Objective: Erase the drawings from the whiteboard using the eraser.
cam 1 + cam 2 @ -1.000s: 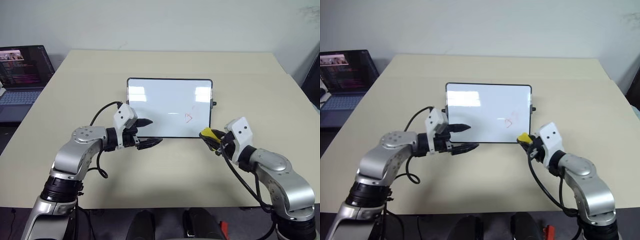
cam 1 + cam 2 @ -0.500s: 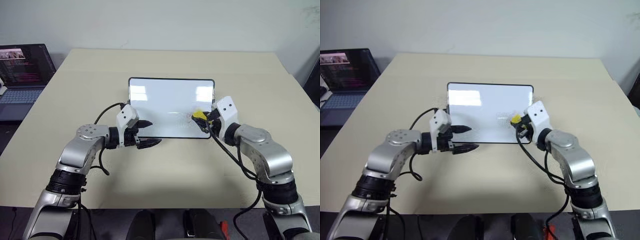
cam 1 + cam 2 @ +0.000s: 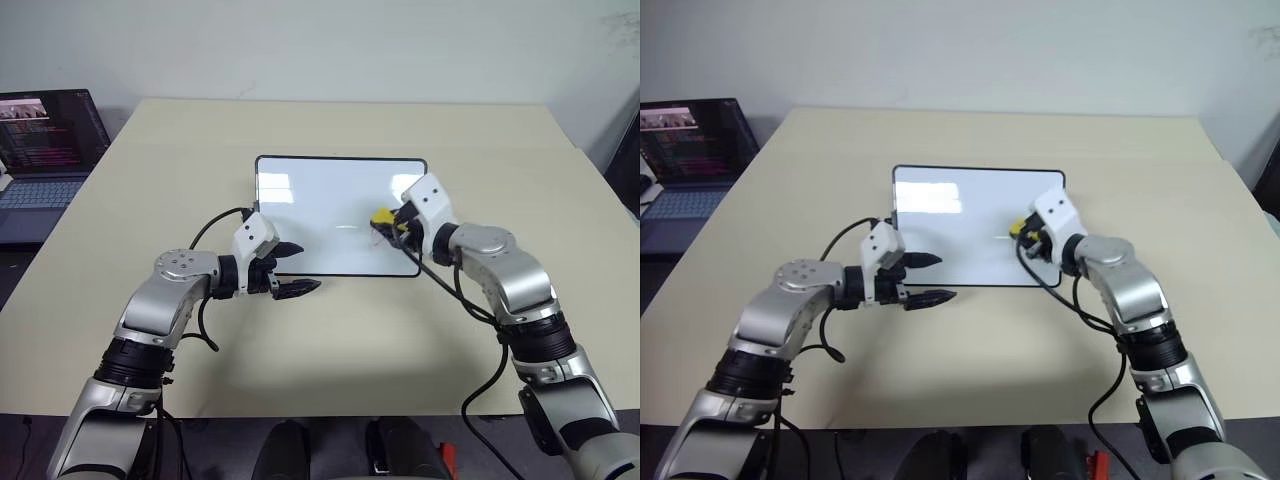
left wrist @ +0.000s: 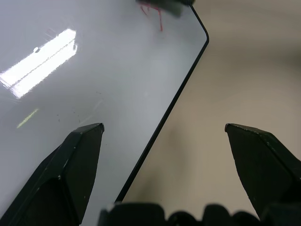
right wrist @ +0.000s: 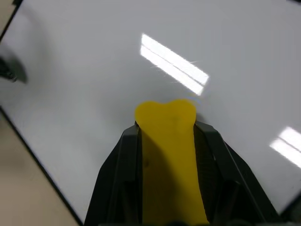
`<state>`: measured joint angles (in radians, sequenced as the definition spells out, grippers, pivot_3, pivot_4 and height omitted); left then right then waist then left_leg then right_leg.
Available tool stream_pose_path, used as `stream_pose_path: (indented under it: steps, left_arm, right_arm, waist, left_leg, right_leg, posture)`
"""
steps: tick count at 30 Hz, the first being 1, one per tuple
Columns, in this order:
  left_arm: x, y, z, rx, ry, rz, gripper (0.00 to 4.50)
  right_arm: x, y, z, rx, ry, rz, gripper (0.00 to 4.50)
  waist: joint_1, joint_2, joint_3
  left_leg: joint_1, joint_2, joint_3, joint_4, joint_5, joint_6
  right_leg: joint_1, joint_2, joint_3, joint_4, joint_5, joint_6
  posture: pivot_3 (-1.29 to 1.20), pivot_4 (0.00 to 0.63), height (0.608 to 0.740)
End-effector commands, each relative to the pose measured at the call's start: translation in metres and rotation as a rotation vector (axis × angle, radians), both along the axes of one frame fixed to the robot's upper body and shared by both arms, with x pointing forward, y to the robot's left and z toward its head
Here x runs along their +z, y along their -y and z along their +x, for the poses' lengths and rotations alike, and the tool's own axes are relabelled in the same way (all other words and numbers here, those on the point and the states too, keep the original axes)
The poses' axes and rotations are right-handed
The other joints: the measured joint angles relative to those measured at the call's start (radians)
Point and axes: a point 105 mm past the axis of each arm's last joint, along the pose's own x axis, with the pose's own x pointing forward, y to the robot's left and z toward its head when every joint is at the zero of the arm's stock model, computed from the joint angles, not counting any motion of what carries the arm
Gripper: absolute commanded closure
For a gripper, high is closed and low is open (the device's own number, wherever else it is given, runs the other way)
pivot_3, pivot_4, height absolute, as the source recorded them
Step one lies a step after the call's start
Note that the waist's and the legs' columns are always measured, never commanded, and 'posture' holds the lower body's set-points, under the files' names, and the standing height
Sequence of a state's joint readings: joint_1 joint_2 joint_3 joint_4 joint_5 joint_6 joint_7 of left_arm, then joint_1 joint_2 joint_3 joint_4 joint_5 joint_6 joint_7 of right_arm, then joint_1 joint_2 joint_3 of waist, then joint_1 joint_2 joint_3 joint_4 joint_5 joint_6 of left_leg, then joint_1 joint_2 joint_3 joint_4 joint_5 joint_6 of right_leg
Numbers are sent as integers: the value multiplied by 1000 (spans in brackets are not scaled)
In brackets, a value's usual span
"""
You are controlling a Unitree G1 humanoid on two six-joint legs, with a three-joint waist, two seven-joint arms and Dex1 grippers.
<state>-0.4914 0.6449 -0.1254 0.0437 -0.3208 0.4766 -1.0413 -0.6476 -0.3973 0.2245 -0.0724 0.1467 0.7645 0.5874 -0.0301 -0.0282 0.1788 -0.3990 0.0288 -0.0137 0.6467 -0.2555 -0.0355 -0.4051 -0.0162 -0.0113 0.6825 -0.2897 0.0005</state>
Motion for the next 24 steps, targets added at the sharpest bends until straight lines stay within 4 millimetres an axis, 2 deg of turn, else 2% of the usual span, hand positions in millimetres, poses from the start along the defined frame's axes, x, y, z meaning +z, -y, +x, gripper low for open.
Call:
stream_pose_path:
  steps: [1, 4, 8, 10, 15, 19, 22, 24]
  left_arm:
    - [9, 4, -3, -23, 41, -1, 0]
    - [9, 4, -4, -21, 38, -3, 0]
    - [8, 5, -5, -20, 33, -6, 0]
    - [8, 6, -6, -22, 31, -8, 0]
    - [8, 8, -6, -26, 31, -14, 0]
    - [9, 9, -7, -31, 28, -20, 0]
    - [9, 10, -8, -33, 24, -22, 0]
    - [9, 10, -8, -35, 22, -22, 0]
  right_arm:
    - [-15, 2, -6, 16, -61, -37, 3357]
    - [-8, 8, 4, -25, -22, -44, 3357]
    - [15, 22, 23, -114, 69, -34, 3357]
    - [18, 26, 26, -121, 75, -39, 3357]
    - [-4, 21, 13, -49, -3, -86, 3357]
    - [-30, 14, -7, 41, -85, -149, 3357]
    - [-30, 19, -6, 30, -76, -169, 3357]
    - [-19, 27, 4, -22, -24, -169, 3357]
  waist:
    - [0, 0, 0]
    - [0, 0, 0]
    - [0, 0, 0]
    - [1, 0, 0]
    - [2, 0, 0]
    - [2, -1, -1]
    - [0, -1, -1]
    - [-1, -1, -1]
  left_leg:
    - [0, 0, 0, 0, 0, 0]
    - [0, 0, 0, 1, 0, 0]
    - [1, 0, 0, 1, 1, 1]
    - [1, 0, 0, 2, 2, 2]
    - [1, 0, 0, 2, 2, 2]
    - [1, 0, 0, 2, 2, 2]
    - [1, 0, 0, 3, 2, 2]
    - [1, 0, 0, 3, 2, 3]
  right_leg:
    - [0, 0, 0, 0, 0, 0]
    - [0, 0, 0, 1, 1, -1]
    - [0, 0, 0, 1, 3, -1]
    - [1, 0, 0, 1, 5, 0]
    - [1, 0, 0, 1, 6, 0]
    - [1, 0, 0, 1, 6, 0]
    - [1, 0, 0, 1, 6, 0]
    - [1, 0, 1, 2, 6, 0]
  posture:
    - [0, 150, 740]
    - [0, 150, 740]
    - [0, 150, 740]
    - [0, 150, 740]
    - [0, 150, 740]
    - [0, 150, 740]
    - [0, 150, 740]
    - [0, 150, 740]
